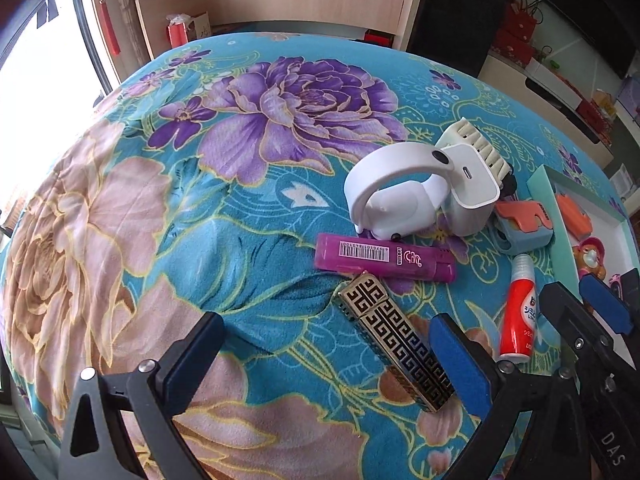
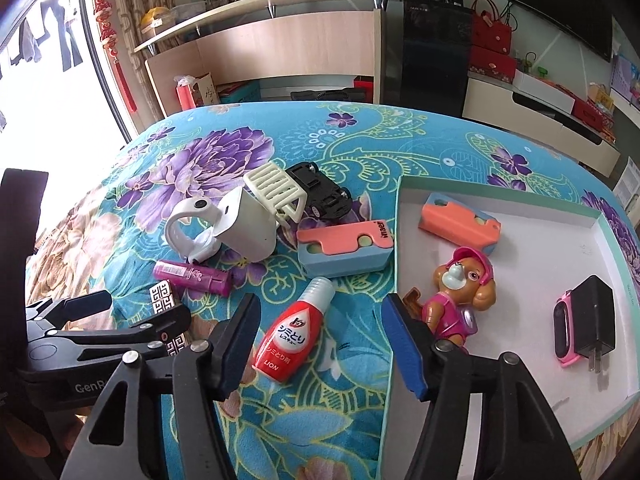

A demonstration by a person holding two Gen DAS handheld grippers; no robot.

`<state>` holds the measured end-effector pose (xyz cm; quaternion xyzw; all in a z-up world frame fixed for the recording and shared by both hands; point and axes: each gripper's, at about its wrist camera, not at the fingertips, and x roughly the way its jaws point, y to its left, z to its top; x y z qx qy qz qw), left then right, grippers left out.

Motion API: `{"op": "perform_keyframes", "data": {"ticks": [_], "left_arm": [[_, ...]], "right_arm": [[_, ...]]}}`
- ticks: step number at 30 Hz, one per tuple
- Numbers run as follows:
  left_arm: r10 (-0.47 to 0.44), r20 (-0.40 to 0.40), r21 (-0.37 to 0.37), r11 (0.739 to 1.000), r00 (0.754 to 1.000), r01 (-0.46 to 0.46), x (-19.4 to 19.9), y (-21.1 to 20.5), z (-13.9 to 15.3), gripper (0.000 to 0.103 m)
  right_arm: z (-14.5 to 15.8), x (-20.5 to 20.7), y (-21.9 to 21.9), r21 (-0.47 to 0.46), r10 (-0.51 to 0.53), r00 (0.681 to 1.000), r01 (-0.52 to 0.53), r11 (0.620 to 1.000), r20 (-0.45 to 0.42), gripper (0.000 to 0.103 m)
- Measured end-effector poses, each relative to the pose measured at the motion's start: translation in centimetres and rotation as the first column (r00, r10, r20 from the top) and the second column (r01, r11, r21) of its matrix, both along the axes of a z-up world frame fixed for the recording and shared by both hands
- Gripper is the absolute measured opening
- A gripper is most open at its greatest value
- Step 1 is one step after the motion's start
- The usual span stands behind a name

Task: Organize rigid objects
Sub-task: 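Grasp the gold patterned box with the left tool while the right grasps the red-white bottle, then place the gold box in the tray with the left tool while the right stands the bottle there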

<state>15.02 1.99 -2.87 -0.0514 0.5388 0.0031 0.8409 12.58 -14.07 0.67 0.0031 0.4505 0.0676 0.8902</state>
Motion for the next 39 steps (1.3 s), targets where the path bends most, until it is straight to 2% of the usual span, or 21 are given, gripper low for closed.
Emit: {"op": "perform_keyframes", "data": {"ticks": [5,9,14,19,24,28,32,33,35,39], "left_arm": [[-0.019,-0.013,0.013,1.0,1.0,0.019,-0.1,0.4,0.0,0.103],[-0.024,-0.013,0.053,0.998,1.0,0.024,-0.5,1.0,0.2,0.103],[-0.02,-0.006,0.107,0.994,1.0,0.02,-0.4,1.2,0.1,0.103],[-0.041,-0.005,0.149,0.988,0.999,0.041,-0.3,0.7,-0.1,0.102],[-0.056,-0.002,0.122,0.991,0.998,0.056,-0.5,0.8,0.0,0.086],[-0.093,0.009,0.105,0.99,0.996,0.092,-0.7,0.1,0.4,0.065],[-0.132,0.019,0.093,0.987,0.991,0.13,-0.9,-0.7,0.6,0.043],[-0.14,0.022,0.091,0.986,0.99,0.137,-0.9,-0.8,0.6,0.041],[-0.15,0.032,0.078,0.986,0.988,0.147,-1.0,-1.1,0.8,0.023],[-0.159,0.046,0.086,0.984,0.986,0.154,-1.2,-1.3,1.0,0.022]], "right_arm": [[-0.1,0.1,0.0,0.006,0.0,1.0,0.0,1.0,-0.01,0.062],[-0.3,0.2,0.3,0.005,0.015,1.0,-0.015,1.0,-0.021,0.061],[-0.9,0.3,1.1,-0.007,0.039,0.998,-0.04,0.999,-0.045,0.05],[-1.9,0.6,1.6,-0.016,0.057,0.995,-0.059,0.998,-0.086,0.046],[-2.4,0.8,2.0,-0.022,0.069,0.993,-0.071,0.997,-0.099,0.043],[-2.4,0.7,2.3,-0.014,0.078,0.992,-0.08,0.997,-0.1,0.036],[-2.4,0.7,2.2,-0.008,0.08,0.992,-0.081,0.997,-0.102,0.036],[-2.4,0.7,2.2,-0.003,0.079,0.991,-0.08,0.997,-0.103,0.035],[-2.3,0.7,2.0,0.006,0.077,0.992,-0.077,0.997,-0.103,0.032],[-1.9,0.6,1.7,0.025,0.073,0.993,-0.071,0.997,-0.092,0.027]]}}
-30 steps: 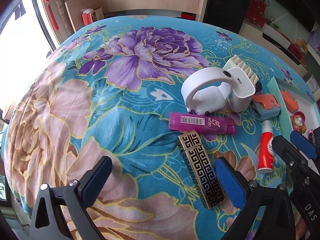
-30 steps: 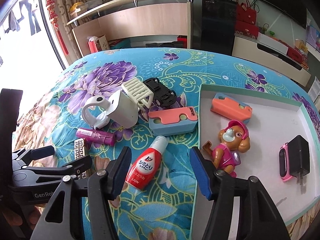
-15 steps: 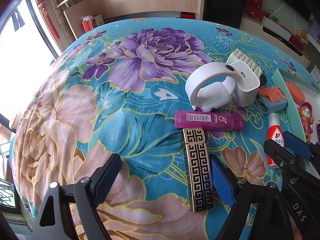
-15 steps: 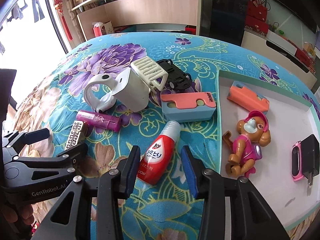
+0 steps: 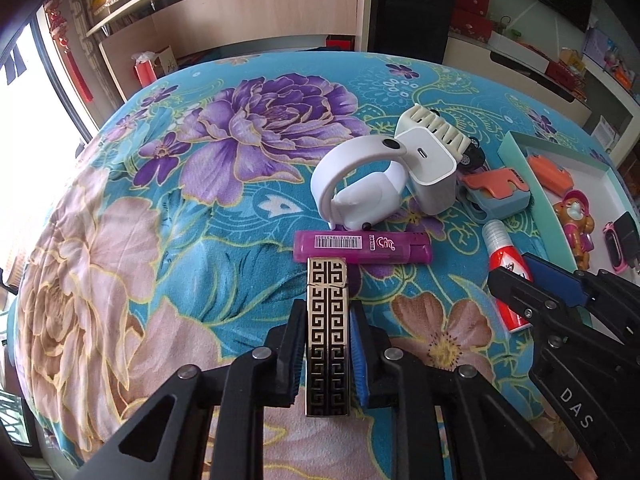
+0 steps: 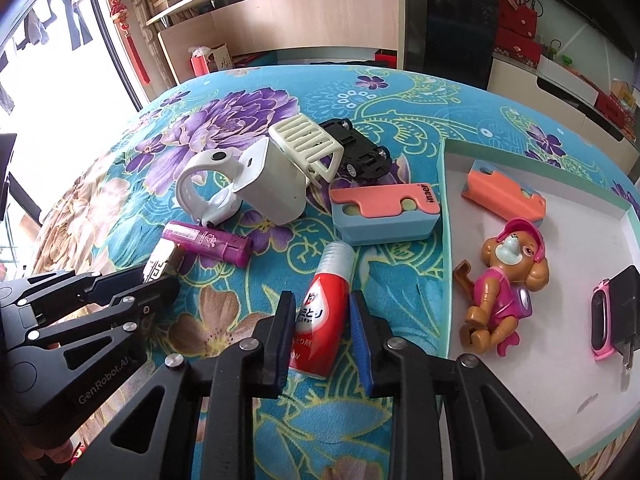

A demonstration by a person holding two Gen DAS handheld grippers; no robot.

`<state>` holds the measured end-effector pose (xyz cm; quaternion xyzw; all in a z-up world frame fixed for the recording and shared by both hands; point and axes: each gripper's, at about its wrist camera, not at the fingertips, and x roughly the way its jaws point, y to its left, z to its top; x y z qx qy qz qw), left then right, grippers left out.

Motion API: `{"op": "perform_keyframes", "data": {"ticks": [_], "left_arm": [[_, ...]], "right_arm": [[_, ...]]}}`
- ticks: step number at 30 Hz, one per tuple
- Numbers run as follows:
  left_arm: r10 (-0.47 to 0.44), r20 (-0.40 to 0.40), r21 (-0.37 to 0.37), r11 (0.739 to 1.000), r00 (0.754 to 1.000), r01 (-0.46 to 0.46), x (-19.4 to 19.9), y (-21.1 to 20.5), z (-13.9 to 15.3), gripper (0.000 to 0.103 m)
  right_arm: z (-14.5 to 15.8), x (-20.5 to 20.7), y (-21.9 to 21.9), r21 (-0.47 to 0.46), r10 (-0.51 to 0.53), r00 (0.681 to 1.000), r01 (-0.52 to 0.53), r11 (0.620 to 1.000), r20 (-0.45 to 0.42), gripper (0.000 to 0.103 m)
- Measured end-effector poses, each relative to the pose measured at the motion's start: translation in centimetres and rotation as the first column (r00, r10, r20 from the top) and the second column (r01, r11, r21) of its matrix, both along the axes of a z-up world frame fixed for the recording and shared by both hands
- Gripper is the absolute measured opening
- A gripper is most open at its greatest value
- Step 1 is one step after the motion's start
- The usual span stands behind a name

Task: Organize rigid objects
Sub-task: 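Place the gold box in the tray with the left tool while the right stands the bottle there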

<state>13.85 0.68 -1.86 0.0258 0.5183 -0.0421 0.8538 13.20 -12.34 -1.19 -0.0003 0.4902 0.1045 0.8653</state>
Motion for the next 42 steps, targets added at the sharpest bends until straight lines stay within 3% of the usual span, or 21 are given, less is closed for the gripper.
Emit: {"op": "perform_keyframes", "data": {"ticks": [4,10,15,22,32,36,39,42], "left_arm": [[0.003,0.029,-0.007,1.0,1.0,-0.003,-0.2,0.1,0.8,0.022],[-0.001,0.116,-0.046,0.999,0.993,0.007,-0.9,-0.2,3.5,0.022],[-0.04,0.156,-0.062,0.997,0.987,0.05,-1.3,-2.0,4.9,0.022],[-0.162,0.165,-0.061,0.983,0.973,0.174,-1.6,-7.2,5.4,0.022],[-0.357,0.151,-0.053,0.928,0.922,0.368,-3.1,-15.3,4.9,0.022],[-0.379,0.144,0.01,0.924,0.914,0.382,-3.5,-17.2,4.4,0.022],[-0.381,0.136,-0.027,0.921,0.915,0.388,-3.6,-17.5,4.7,0.022],[-0.397,0.168,0.008,0.916,0.902,0.401,-4.0,-18.0,5.4,0.022]], "right_arm": [[0.6,-0.2,-0.4,0.035,-0.006,1.0,0.006,0.999,0.016,0.027],[3.7,-1.2,-2.3,0.104,-0.062,0.99,0.049,0.993,0.123,0.027],[4.7,-1.7,-4.8,0.087,-0.122,0.981,0.11,0.99,0.149,0.027],[5.0,-2.6,-10.5,0.054,-0.251,0.958,0.246,0.968,0.136,0.025],[5.3,-4.3,-15.4,0.044,-0.33,0.934,0.327,0.944,0.136,0.025],[5.3,-4.8,-16.2,0.045,-0.334,0.933,0.331,0.943,0.133,0.025],[5.5,-5.1,-16.6,0.046,-0.337,0.932,0.333,0.942,0.136,0.025],[5.8,-5.4,-17.0,0.06,-0.346,0.927,0.341,0.938,0.145,0.024]]}}
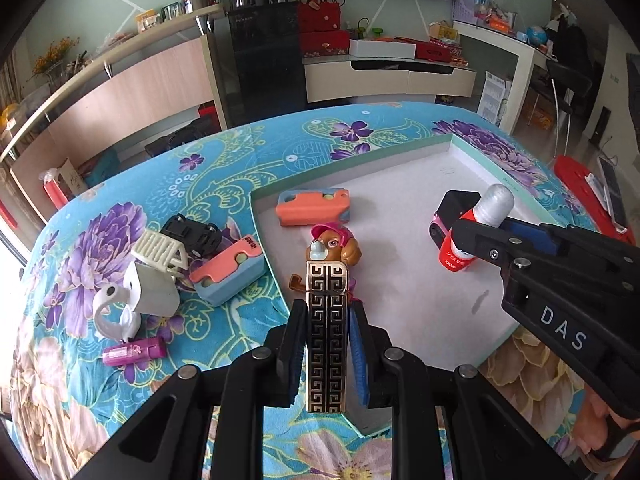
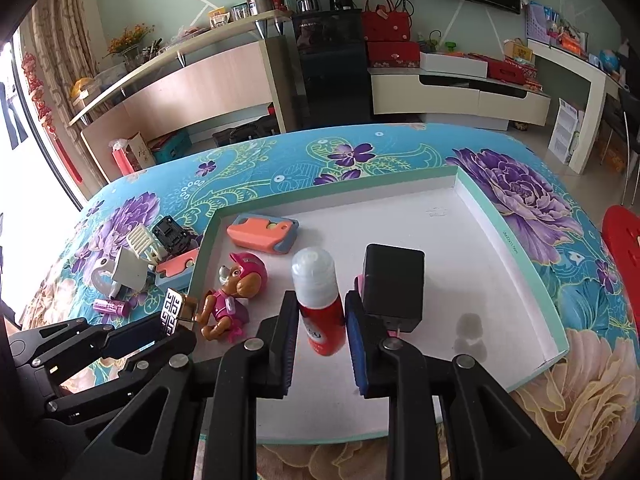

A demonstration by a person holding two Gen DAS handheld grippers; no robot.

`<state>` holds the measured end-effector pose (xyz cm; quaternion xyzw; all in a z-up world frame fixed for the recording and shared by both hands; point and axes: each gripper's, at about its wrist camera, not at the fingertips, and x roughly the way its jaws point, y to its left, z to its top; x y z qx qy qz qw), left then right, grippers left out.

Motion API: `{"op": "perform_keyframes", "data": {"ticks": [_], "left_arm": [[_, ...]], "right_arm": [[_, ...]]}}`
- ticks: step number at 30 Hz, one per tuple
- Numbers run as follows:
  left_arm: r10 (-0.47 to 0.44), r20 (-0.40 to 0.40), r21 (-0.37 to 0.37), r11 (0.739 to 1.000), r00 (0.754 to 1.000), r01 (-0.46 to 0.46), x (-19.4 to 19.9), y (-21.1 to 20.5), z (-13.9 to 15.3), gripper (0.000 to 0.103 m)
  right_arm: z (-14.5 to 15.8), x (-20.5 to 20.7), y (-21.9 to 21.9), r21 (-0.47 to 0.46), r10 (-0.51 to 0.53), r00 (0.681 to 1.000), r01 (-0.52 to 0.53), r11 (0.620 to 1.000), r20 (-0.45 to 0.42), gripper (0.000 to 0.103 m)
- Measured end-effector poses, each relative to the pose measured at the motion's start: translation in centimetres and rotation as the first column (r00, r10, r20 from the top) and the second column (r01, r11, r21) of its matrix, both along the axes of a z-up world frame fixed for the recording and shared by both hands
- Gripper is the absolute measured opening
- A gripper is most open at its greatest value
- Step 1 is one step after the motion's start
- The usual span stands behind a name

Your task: Organize rigid objects

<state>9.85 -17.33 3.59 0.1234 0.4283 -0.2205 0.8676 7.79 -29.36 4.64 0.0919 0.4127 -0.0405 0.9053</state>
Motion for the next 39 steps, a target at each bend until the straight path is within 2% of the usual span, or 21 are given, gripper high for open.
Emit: {"op": "perform_keyframes", "data": {"ticks": [4,9,16,18,20,22,24,26,30,32,33,34,37,39], "left_arm": [[-0.016,-0.015,-0.028,0.999,1.0,0.015,0.1,-0.7,0.0,0.022],[-0.028,-0.017,-0.006,1.0,0.999,0.028,-0.2,-1.5,-0.8,0.022],[-0.019,-0.01,-0.017,1.0,1.0,0.018,0.0,-1.3,-1.0,0.025],[-0.015,-0.016,-0.017,1.0,1.0,0.014,0.1,-1.2,-1.2,0.032],[-0.015,-0.019,-0.018,1.0,1.0,0.015,0.1,-1.2,-1.3,0.054],[-0.013,-0.011,-0.021,1.0,1.0,0.013,0.0,-1.2,-1.2,0.061],[-0.013,-0.007,-0.026,1.0,1.0,0.013,0.0,-1.2,-1.0,0.062],[-0.008,-0.003,-0.025,1.0,1.0,0.008,0.0,-1.1,-1.0,0.068],[0.003,-0.003,-0.03,1.0,1.0,-0.003,0.1,-0.8,-0.8,0.074],[0.012,-0.001,-0.041,0.999,1.0,-0.012,0.2,-0.5,-0.6,0.088],[0.018,0.001,-0.048,0.999,1.0,-0.018,0.3,-0.2,-0.4,0.09],[0.024,0.004,-0.055,0.998,1.0,-0.024,0.3,0.0,-0.2,0.092],[0.045,0.01,-0.067,0.997,0.999,-0.044,0.5,0.8,0.2,0.092],[0.061,0.013,-0.07,0.996,0.998,-0.059,0.7,1.3,0.5,0.096]], "right_arm": [[0.0,0.0,-0.2,0.007,-0.001,1.0,0.001,1.0,-0.002,0.023],[-0.3,0.0,-0.5,0.015,-0.008,1.0,0.008,1.0,-0.009,0.023],[-0.6,0.2,-0.6,0.017,-0.024,1.0,0.024,1.0,-0.02,0.023],[-0.7,0.3,-0.5,0.016,-0.026,0.999,0.026,1.0,-0.022,0.023],[-0.7,0.3,-0.6,0.012,-0.035,0.999,0.035,0.999,-0.02,0.023],[-0.5,0.2,-0.8,0.025,-0.043,0.999,0.043,0.999,-0.011,0.024],[-0.3,0.0,-1.0,0.028,-0.056,0.998,0.056,0.998,-0.002,0.026],[-0.2,-0.1,-1.2,0.027,-0.068,0.998,0.068,0.997,0.005,0.033],[-0.1,-0.1,-1.4,0.028,-0.081,0.997,0.081,0.996,0.011,0.038],[0.0,-0.2,-1.6,0.028,-0.087,0.996,0.086,0.996,0.016,0.045],[0.0,-0.2,-1.6,0.028,-0.09,0.996,0.089,0.996,0.017,0.048],[0.0,-0.2,-1.7,0.028,-0.092,0.996,0.091,0.995,0.019,0.054],[0.0,-0.2,-1.7,0.027,-0.099,0.995,0.099,0.995,0.02,0.058],[0.0,-0.2,-1.9,0.026,-0.109,0.994,0.108,0.994,0.018,0.064]]}}
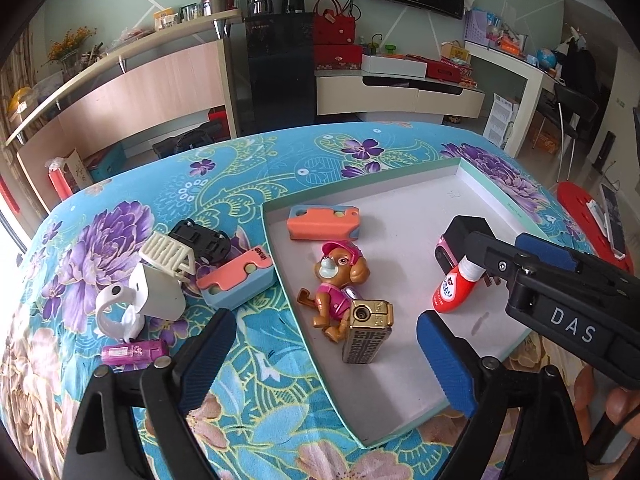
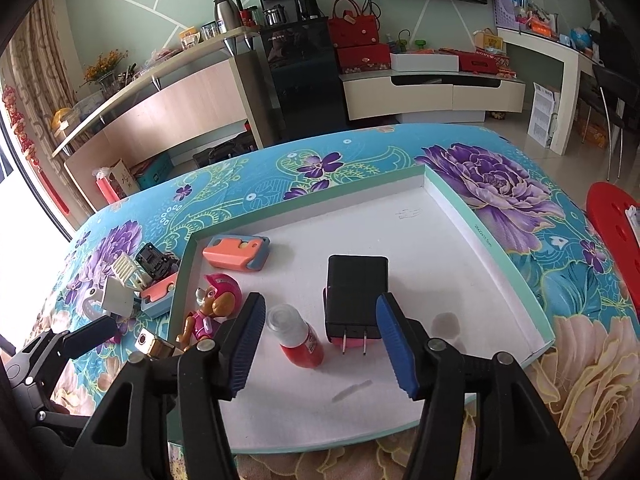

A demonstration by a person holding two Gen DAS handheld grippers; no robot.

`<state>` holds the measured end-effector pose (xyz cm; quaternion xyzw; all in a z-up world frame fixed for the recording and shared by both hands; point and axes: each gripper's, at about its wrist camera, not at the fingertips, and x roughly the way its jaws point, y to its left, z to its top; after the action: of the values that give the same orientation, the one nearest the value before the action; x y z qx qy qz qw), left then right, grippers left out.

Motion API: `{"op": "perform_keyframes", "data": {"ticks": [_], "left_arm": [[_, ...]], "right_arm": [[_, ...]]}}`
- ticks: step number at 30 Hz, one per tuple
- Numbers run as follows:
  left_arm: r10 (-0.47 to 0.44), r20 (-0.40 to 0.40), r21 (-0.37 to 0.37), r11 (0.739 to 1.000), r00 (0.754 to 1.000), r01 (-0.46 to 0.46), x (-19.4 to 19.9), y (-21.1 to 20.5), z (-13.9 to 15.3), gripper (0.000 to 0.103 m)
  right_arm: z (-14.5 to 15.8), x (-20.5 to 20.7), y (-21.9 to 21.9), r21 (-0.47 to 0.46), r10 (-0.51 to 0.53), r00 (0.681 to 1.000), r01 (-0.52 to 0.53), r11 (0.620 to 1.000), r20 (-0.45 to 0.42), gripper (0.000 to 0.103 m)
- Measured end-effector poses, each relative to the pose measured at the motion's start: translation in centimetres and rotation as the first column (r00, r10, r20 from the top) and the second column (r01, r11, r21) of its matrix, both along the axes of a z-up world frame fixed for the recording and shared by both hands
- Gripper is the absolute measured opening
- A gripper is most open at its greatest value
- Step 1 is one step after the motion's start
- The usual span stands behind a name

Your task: Organize rigid objects

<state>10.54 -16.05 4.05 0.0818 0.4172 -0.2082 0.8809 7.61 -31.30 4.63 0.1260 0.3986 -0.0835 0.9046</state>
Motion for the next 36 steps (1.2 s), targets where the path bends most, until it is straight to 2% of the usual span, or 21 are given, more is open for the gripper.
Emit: {"op": "perform_keyframes", "data": {"ticks": [1,6,8,9,16,19,31,36], "left_arm": [[0.006,0.003,-0.003,1.0,1.0,-0.006,0.1,0.3,0.1,0.1],[0.054,0.02,-0.013,0.998,0.998,-0.053,0.5,1.9,0.6,0.103],[0.083,0.023,-0.015,0.996,0.996,-0.083,0.8,2.6,0.6,0.103],[0.102,0.023,-0.013,0.995,0.995,-0.102,1.0,2.9,0.6,0.103],[0.185,0.006,-0.028,0.982,0.983,-0.185,2.0,5.2,0.2,0.103],[0.214,-0.001,-0.043,0.976,0.977,-0.214,2.3,6.0,0.2,0.103],[0.287,-0.032,-0.087,0.954,0.957,-0.288,3.1,8.8,-0.2,0.103],[0.339,-0.049,-0.074,0.937,0.939,-0.342,3.6,10.4,-0.9,0.103]], "right_arm": [[0.0,0.0,-0.1,0.002,-0.005,1.0,0.005,1.0,0.0,0.066],[0.0,-0.1,-0.5,0.01,-0.024,1.0,0.024,1.0,0.003,0.069],[-0.1,-0.1,-0.6,0.006,-0.03,1.0,0.03,1.0,0.001,0.08],[-0.1,-0.1,-0.6,0.006,-0.031,1.0,0.031,0.999,0.003,0.081],[-0.3,0.0,-0.7,0.006,-0.04,0.999,0.04,0.999,0.004,0.084],[-0.3,0.1,-0.5,-0.005,-0.04,0.999,0.04,0.999,0.005,0.095],[0.0,0.2,0.0,-0.016,-0.047,0.999,0.047,0.999,0.009,0.095],[0.7,0.6,2.1,0.011,0.059,0.998,-0.059,0.998,0.023,0.095]]}}
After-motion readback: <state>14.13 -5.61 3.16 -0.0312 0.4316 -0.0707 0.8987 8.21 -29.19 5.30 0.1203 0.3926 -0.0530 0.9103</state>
